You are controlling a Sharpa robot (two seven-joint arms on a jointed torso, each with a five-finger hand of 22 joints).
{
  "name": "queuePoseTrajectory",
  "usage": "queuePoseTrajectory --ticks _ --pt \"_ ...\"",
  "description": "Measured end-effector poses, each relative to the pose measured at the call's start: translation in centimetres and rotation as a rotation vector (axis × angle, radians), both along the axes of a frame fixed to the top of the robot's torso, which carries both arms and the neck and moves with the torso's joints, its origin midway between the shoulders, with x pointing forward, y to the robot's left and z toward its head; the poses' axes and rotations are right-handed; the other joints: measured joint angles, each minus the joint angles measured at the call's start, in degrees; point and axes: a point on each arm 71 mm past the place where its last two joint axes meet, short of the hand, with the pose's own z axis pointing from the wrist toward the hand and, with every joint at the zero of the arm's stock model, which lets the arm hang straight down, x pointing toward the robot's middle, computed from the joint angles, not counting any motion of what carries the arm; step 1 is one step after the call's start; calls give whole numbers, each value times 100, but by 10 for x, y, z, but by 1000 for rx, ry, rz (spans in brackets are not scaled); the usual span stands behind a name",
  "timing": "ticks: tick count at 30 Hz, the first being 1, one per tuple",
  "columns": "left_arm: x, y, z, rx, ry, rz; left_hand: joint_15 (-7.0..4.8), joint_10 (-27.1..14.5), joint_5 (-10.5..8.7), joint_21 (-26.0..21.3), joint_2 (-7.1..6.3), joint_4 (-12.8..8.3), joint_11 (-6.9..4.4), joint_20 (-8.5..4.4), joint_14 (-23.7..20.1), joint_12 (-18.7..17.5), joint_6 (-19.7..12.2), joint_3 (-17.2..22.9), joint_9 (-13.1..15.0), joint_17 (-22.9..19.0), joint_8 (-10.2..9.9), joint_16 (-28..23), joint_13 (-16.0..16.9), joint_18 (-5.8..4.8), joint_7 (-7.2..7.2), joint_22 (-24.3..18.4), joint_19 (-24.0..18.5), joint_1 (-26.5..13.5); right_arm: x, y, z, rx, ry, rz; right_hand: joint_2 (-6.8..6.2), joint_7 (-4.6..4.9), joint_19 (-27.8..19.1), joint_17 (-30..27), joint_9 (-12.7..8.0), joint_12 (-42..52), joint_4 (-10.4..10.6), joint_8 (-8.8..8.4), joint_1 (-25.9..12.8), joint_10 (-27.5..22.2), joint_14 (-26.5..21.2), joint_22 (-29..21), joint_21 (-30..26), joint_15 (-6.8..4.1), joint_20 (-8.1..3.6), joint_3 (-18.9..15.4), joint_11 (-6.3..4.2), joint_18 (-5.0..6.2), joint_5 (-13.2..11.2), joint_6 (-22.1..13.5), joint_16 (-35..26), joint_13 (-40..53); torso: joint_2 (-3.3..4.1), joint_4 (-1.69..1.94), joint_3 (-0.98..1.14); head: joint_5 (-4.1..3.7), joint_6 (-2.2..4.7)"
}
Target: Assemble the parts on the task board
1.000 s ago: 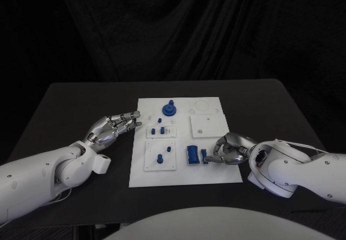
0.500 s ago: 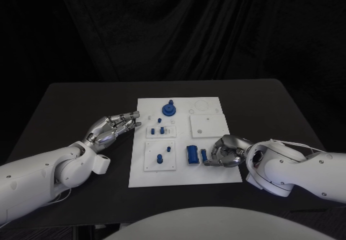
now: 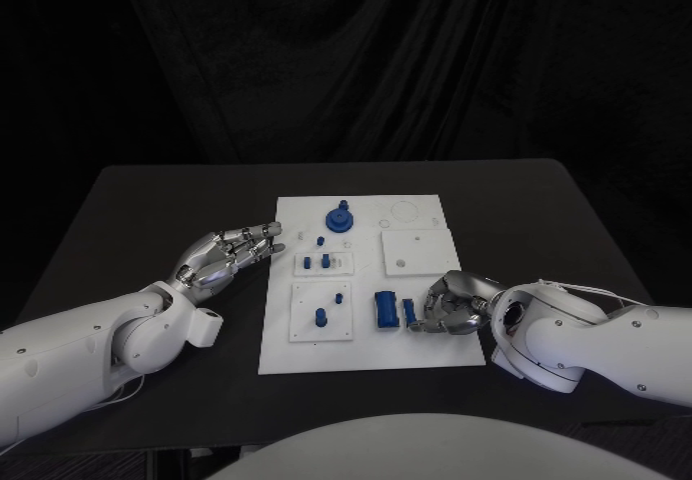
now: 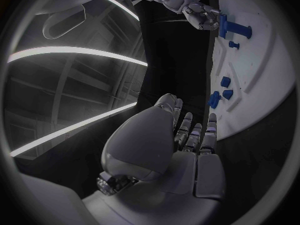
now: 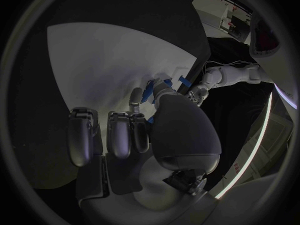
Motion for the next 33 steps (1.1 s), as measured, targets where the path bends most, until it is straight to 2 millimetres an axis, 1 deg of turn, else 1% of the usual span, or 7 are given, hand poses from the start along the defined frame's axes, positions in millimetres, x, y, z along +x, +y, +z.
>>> queuePoseTrajectory --ticks 2,9,18,22,25,30,33 --pt "0 0 0 0 0 0 0 0 0 0 0 0 0 0 0 0 0 0 0 0 0 0 0 0 0 0 0 0 0 0 0 0 -1 -1 65 -25 0 0 5 0 -32 7 70 0 0 0 0 0 0 32 0 0 -1 25 0 2 1 1 -1 1 0" --pt "0 -1 -1 0 2 -1 0 0 0 0 0 0 0 0 0 0 0 0 0 0 0 0 0 0 0 0 0 0 0 1 -1 2 -2 -1 143 -31 4 0 13 0 -24 50 172 1 -15 -1 0 -15 -36 56 -41 0 -5 31 0 5 2 3 -1 -5 0" --pt "-1 -1 -2 0 4 -2 0 0 0 0 0 16 0 0 0 0 0 16 0 0 0 0 0 0 0 -1 0 0 1 2 -3 -1 3 3 248 -87 -1 0 16 0 -41 79 309 -20 -11 -1 0 -52 -41 69 -61 0 -6 87 0 4 10 2 1 -5 0" --pt "-1 -1 -2 0 5 -2 0 0 0 0 0 16 0 0 0 0 0 16 0 0 0 0 0 0 0 -1 0 0 2 2 -3 -4 7 8 197 -103 20 0 12 0 -88 79 406 1 -14 -1 0 -55 -61 22 -82 0 -5 104 0 4 10 -1 3 2 0" --pt "-1 -1 -2 0 6 -2 0 0 0 0 0 16 0 0 0 0 0 16 0 0 0 0 0 -1 0 -1 0 0 2 4 -4 -5 11 15 112 -103 9 0 -5 0 -106 79 490 1 -14 -1 -34 -55 -73 -3 -82 -1 -5 104 0 4 10 -3 3 2 0" --pt "-1 -1 -3 0 7 -2 0 0 0 0 0 16 0 0 0 0 0 16 0 0 0 0 0 0 0 -1 0 0 2 6 -5 -8 21 28 -34 -103 -1 0 -22 0 -15 79 629 1 -14 -2 -62 -54 -82 -113 -82 0 -5 104 0 3 10 -2 3 0 0" --pt "-1 -2 -3 0 7 -3 0 0 0 0 0 16 0 0 0 0 0 16 0 0 0 0 0 0 0 -1 0 0 2 7 -5 -10 25 34 -115 -103 -1 0 -27 0 -1 79 640 1 -14 -2 -84 -54 -82 -164 -82 96 -5 104 0 3 9 -1 3 -1 0"
